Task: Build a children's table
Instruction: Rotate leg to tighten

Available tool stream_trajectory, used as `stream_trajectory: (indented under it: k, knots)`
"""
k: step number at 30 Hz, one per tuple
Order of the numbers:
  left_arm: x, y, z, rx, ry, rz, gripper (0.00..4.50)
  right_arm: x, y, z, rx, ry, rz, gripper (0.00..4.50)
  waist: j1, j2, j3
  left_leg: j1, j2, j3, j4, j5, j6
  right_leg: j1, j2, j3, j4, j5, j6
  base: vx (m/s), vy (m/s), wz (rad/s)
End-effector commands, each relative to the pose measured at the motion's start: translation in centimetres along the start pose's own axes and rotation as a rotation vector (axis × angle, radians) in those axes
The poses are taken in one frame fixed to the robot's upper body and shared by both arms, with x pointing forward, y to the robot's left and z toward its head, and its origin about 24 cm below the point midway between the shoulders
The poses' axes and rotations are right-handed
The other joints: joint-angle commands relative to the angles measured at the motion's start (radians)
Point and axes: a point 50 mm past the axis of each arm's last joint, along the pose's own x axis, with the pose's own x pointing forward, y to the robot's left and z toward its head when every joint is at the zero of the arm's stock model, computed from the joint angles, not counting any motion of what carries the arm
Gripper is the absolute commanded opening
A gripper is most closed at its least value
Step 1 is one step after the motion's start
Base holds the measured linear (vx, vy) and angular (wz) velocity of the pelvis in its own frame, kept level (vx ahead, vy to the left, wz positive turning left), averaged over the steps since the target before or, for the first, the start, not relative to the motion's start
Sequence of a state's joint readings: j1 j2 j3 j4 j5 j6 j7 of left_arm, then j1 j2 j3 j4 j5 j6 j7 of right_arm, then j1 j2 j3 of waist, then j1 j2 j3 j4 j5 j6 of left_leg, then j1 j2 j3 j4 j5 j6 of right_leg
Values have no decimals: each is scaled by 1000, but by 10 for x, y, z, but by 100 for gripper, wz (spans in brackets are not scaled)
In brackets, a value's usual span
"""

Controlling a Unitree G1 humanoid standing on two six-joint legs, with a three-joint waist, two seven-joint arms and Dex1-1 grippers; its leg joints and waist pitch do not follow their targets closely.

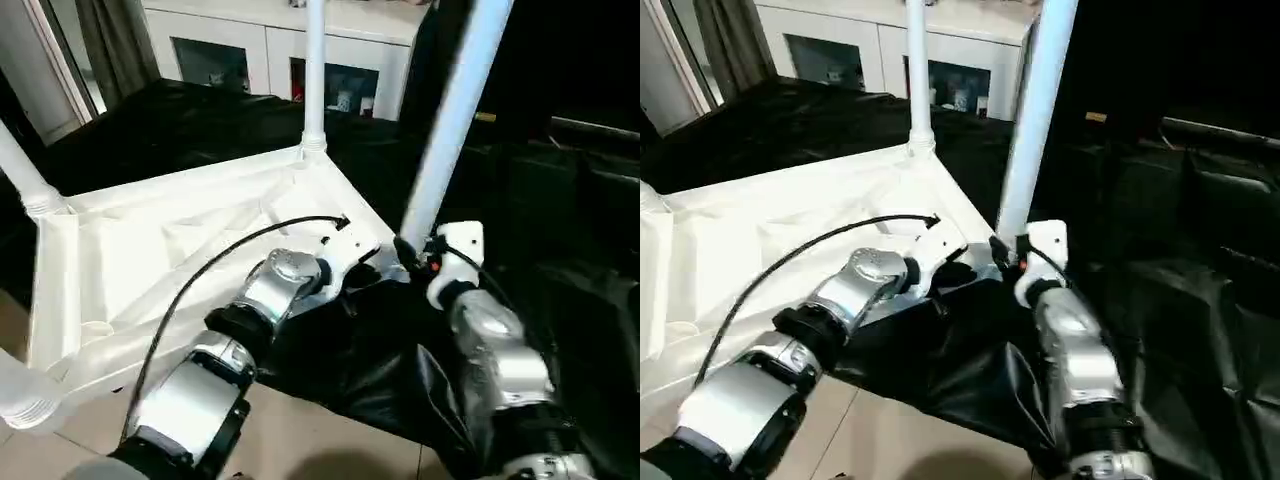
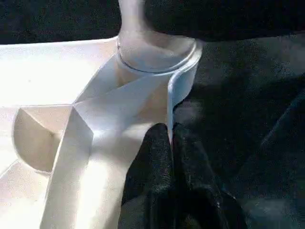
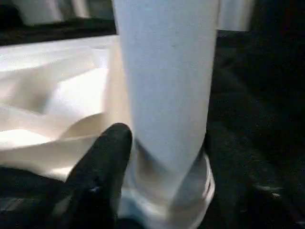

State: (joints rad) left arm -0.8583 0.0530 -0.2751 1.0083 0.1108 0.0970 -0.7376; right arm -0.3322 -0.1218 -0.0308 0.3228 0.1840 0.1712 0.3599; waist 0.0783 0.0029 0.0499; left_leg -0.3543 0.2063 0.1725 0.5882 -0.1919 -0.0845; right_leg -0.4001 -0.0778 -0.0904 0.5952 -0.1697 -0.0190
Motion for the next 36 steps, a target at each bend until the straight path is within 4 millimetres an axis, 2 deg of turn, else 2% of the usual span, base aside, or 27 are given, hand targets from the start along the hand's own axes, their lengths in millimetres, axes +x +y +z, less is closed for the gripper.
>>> stream_trajectory:
  k: [1, 2, 3, 5, 6, 8, 9, 10, 16, 18, 22, 30, 36]
  knots:
    - [-6, 4, 3, 30, -25, -30, 0, -2, 6, 2, 15, 14, 119, 284, 2, -16, -65, -11, 12, -4, -65, -130, 89, 71, -66, 46, -78, -240, -147, 0, 0, 0]
    - [-8, 4, 1, 43, -28, -57, 0, -5, 3, 3, -1, 30, 155, 297, 1, -15, -67, -7, 13, -3, -62, -127, 91, 68, -67, 47, -79, -248, -149, 0, 0, 0]
    - [-11, 4, 0, 49, -32, -79, 0, -7, 0, 3, -19, 48, 185, 305, -2, -13, -67, -4, 16, -2, -61, -120, 91, 62, -66, 49, -76, -226, -166, 0, 0, 0]
    - [-17, 3, -5, 67, -35, -143, 0, -14, -5, 3, -61, 81, 266, 305, 0, -16, -69, -9, 18, -3, -60, -108, 100, 69, -68, 49, -70, -191, -182, 0, 0, 0]
    - [-24, 1, -9, 73, -41, -225, 0, -21, -9, 5, -96, 106, 339, 305, 0, -15, -69, -6, 19, -2, -59, -107, 104, 66, -67, 50, -69, -178, -190, 0, 0, 0]
    - [-32, -3, -13, 71, -54, -328, 0, -26, -12, 7, -129, 118, 393, 305, 1, -15, -70, -7, 23, -2, -59, -101, 112, 67, -71, 51, -61, -141, -221, 0, 0, 0]
    - [-37, -6, -15, 68, -59, -381, 0, -28, -13, 8, -140, 122, 418, 305, 1, -14, -68, -4, 24, 0, -59, -114, 111, 62, -71, 52, -62, -149, -229, 0, 0, 0]
    - [-41, -8, -17, 60, -63, -422, 0, -30, -13, 10, -142, 126, 446, 305, 1, -13, -66, -5, 23, 1, -60, -123, 111, 61, -69, 51, -65, -163, -225, 0, 0, 0]
    - [-53, -12, -23, 63, -42, -510, 0, -38, -8, 12, -162, 168, 591, 305, 8, -11, -62, 8, 30, 2, -65, -171, 81, 54, -69, 53, -69, -222, -220, 0, 0, 0]
    - [-55, -12, -23, 60, -43, -510, 0, -40, -7, 13, -157, 174, 632, 278, 10, -13, -63, 6, 29, 1, -66, -173, 72, 56, -72, 53, -70, -249, -207, 0, 0, 0]
    - [-58, -12, -23, 55, -43, -516, 0, -43, -4, 13, -139, 182, 691, 247, 9, -14, -64, 2, 28, 1, -64, -155, 74, 57, -70, 52, -69, -241, -200, 0, 0, 0]
    - [-61, -13, -23, 51, -39, -515, 0, -44, -3, 10, -121, 189, 723, 198, 9, -12, -67, -1, 27, 0, -62, -124, 78, 58, -69, 51, -62, -192, -209, 0, 0, 0]
    - [-58, -14, -23, 38, -45, -489, 0, -42, 0, 4, -74, 168, 674, 196, 8, -13, -66, 0, 26, 1, -63, -134, 75, 57, -69, 52, -66, -213, -204, 0, 0, 0]
